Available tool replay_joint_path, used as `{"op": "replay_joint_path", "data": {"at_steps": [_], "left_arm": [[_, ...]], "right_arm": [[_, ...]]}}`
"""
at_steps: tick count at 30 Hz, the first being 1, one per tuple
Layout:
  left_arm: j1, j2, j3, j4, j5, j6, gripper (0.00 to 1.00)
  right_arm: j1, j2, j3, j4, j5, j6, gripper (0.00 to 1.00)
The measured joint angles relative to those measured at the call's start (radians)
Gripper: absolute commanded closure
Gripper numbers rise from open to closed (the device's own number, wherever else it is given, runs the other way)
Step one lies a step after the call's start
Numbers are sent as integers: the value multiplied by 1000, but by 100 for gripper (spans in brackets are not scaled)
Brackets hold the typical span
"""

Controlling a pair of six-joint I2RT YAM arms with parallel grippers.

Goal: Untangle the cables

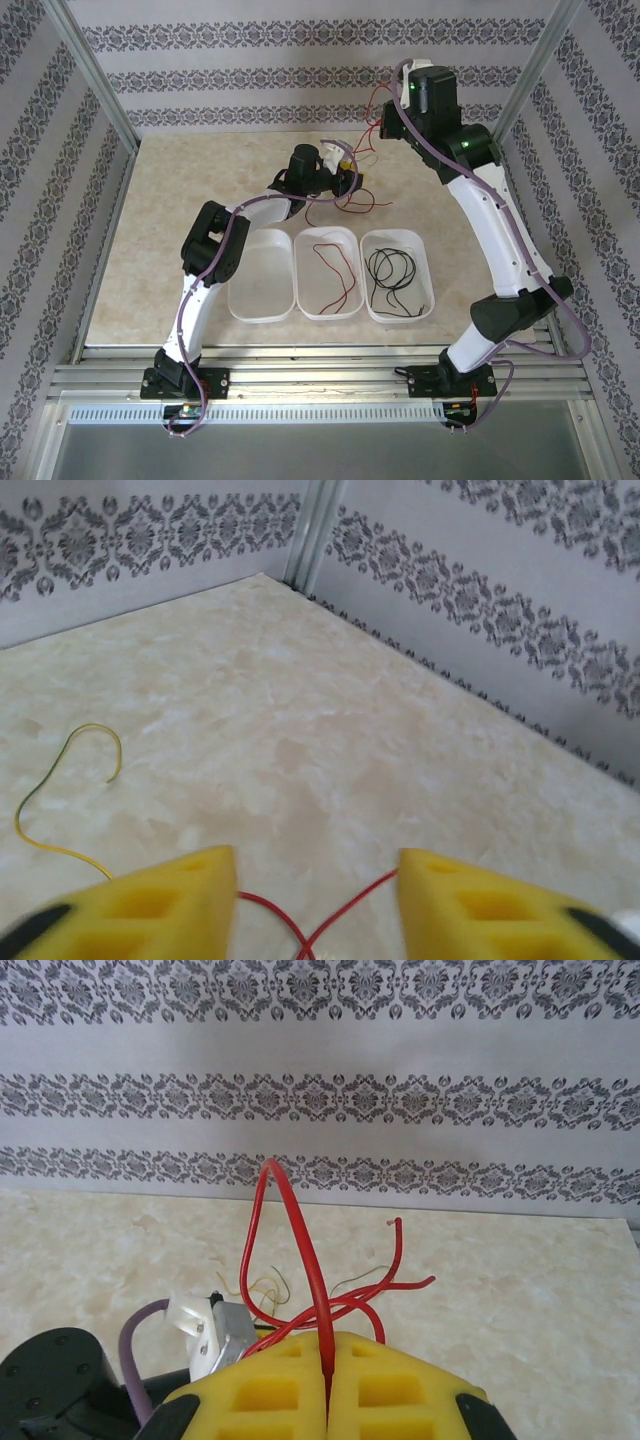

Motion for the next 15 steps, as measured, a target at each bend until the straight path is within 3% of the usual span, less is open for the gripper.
{"op": "replay_joint_path", "data": {"at_steps": [3, 10, 15], "left_arm": [[0, 2, 0, 11, -24, -13, 100], [1, -56, -47, -11, -130, 6, 100], [13, -174, -108, -28, -200, 6, 100]], "right_arm": [[0, -11, 0, -2, 20, -3, 100], [-18, -96, -64, -2, 130, -29, 100], [-101, -208, -158, 2, 207, -29, 100]]}}
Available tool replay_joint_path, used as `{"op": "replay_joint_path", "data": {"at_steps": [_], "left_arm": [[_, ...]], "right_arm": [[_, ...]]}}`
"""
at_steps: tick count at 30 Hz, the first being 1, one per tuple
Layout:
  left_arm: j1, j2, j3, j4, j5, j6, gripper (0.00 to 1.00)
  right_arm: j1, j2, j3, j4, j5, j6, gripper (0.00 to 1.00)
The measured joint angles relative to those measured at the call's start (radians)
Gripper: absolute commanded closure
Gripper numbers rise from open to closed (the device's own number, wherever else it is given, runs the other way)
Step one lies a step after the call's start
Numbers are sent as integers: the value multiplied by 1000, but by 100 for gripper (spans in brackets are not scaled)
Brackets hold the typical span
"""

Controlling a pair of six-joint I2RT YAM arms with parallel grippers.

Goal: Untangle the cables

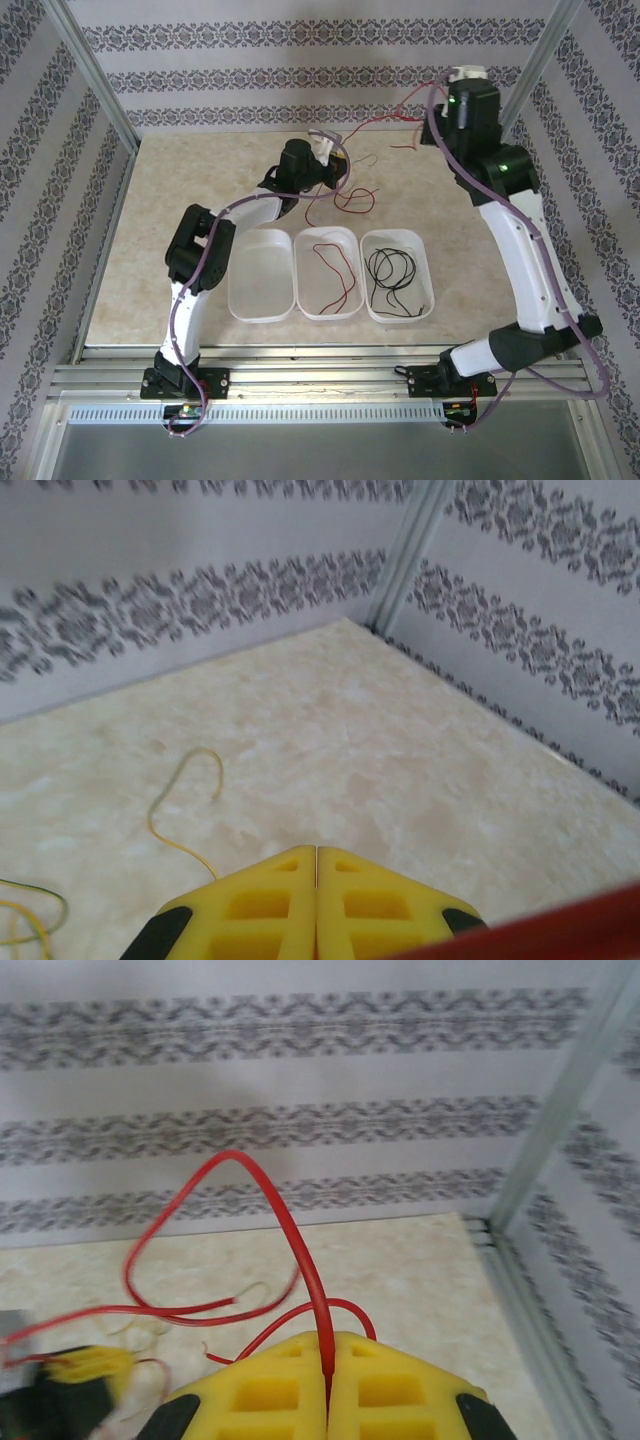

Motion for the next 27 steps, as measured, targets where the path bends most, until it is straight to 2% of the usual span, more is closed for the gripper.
{"op": "replay_joint_path", "data": {"at_steps": [6, 10, 17, 20, 27], "left_arm": [[43, -124, -37, -10, -71, -8, 100], [68, -178, -51, -41, -128, -12, 100], [93, -274, -58, -183, -227, -19, 100], [93, -323, -61, -245, -262, -19, 100], [100, -426, -111, -293, -309, -45, 100]], "right_arm": [[-99, -111, -99, 3, 66, 1, 100], [-125, -151, -150, -1, 77, 5, 100], [-118, -187, -235, -14, -29, 51, 100], [-40, -211, -283, -32, -67, 85, 100], [274, -217, -359, -58, -134, 203, 100]]}}
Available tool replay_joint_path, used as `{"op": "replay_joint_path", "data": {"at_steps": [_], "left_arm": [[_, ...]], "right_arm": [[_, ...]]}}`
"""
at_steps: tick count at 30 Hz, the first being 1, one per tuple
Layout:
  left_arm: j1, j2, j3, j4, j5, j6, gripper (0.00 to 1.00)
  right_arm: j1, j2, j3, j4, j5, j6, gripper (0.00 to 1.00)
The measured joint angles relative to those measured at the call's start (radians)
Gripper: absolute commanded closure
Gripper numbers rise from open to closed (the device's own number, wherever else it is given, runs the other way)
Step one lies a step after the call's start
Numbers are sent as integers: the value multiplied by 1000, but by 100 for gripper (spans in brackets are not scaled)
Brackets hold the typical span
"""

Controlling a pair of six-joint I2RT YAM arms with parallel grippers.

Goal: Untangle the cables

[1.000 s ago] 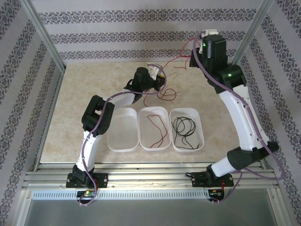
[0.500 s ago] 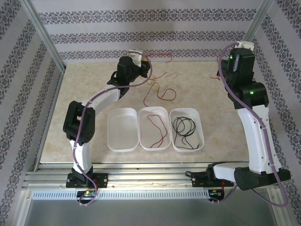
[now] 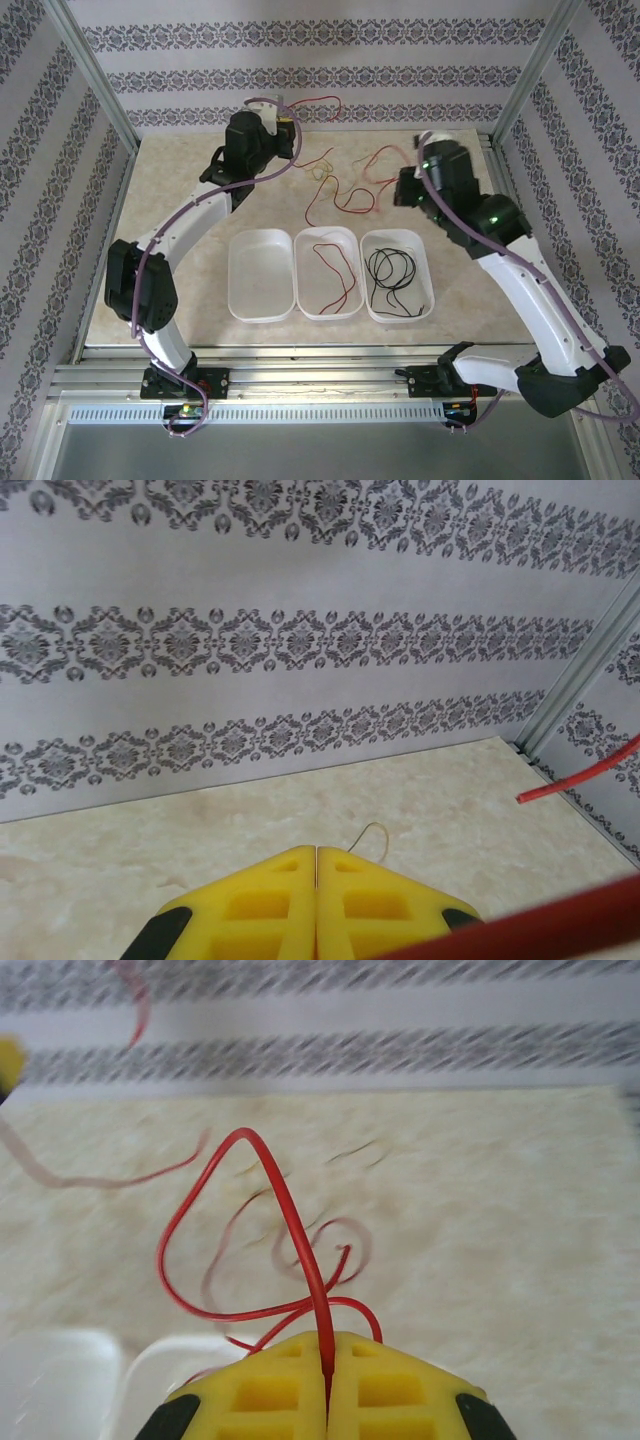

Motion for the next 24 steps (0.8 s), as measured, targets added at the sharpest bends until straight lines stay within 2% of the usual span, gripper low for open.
{"op": "replay_joint_path", "data": {"at_steps": [5, 8, 19, 24], "left_arm": [[4, -20, -27, -13, -22, -4, 100], [6, -26, -38, -20, -31, -4, 100], [6, -53, -89, -21, -35, -18, 100], [6, -60, -92, -21, -28, -19, 100]], "right_arm": [[154, 38, -55, -15, -49, 99, 100], [201, 75, -91, -19, -95, 147, 100], [204, 270, -266, 44, -332, 251, 100], [165, 344, -278, 72, -353, 250, 100]]}}
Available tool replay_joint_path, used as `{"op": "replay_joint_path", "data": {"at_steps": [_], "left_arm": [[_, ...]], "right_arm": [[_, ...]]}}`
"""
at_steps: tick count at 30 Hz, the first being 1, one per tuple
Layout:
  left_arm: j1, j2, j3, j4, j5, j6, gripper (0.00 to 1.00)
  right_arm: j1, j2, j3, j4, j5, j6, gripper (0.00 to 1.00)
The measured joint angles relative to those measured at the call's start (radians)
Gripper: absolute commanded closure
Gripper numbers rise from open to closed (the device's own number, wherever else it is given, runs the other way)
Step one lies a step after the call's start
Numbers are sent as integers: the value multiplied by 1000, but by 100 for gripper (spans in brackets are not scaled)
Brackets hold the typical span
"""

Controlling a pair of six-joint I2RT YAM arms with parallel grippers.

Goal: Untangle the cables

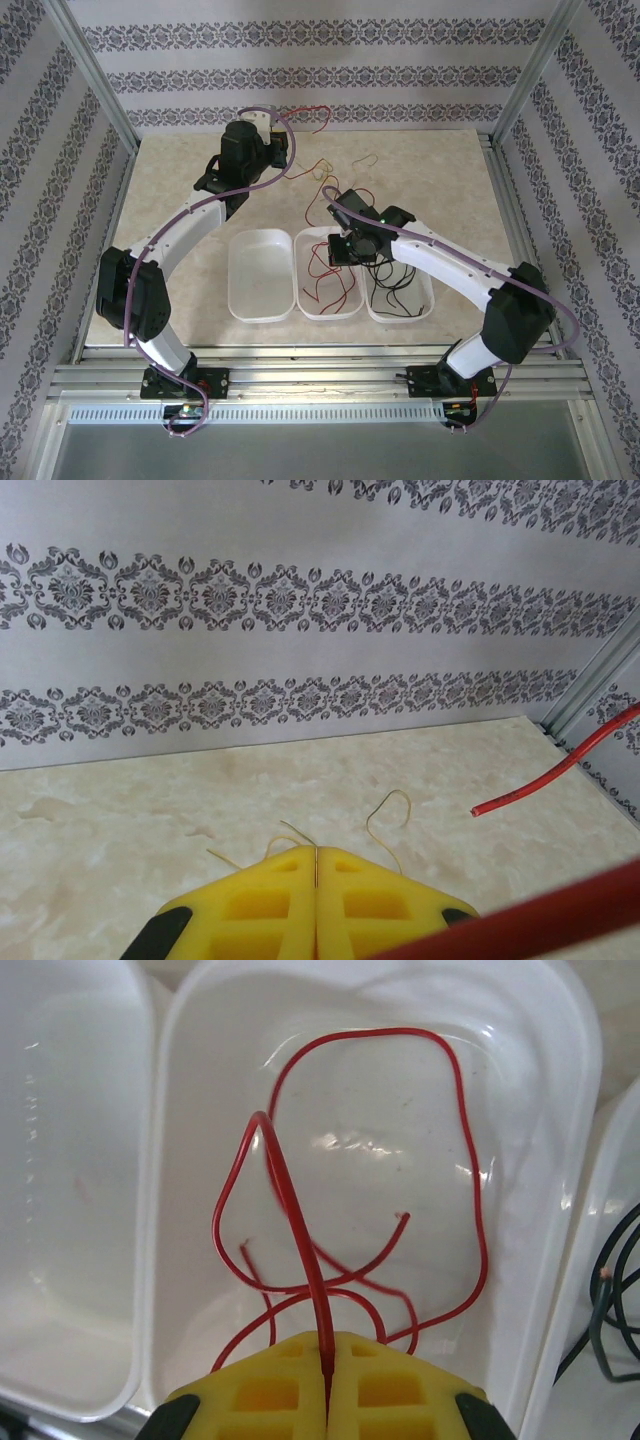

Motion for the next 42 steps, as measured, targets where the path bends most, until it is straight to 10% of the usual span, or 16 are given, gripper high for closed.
{"op": "replay_joint_path", "data": {"at_steps": [22, 30, 42], "left_arm": [[0, -3, -4, 0, 14, 0, 100], [0, -3, -5, 0, 14, 0, 100], [0, -7, -5, -30, 33, 1, 100]], "right_arm": [[-13, 281, 42, -23, 43, -64, 100], [-11, 261, 46, -44, 87, -87, 73], [-16, 49, 49, -61, 130, -89, 64]]}}
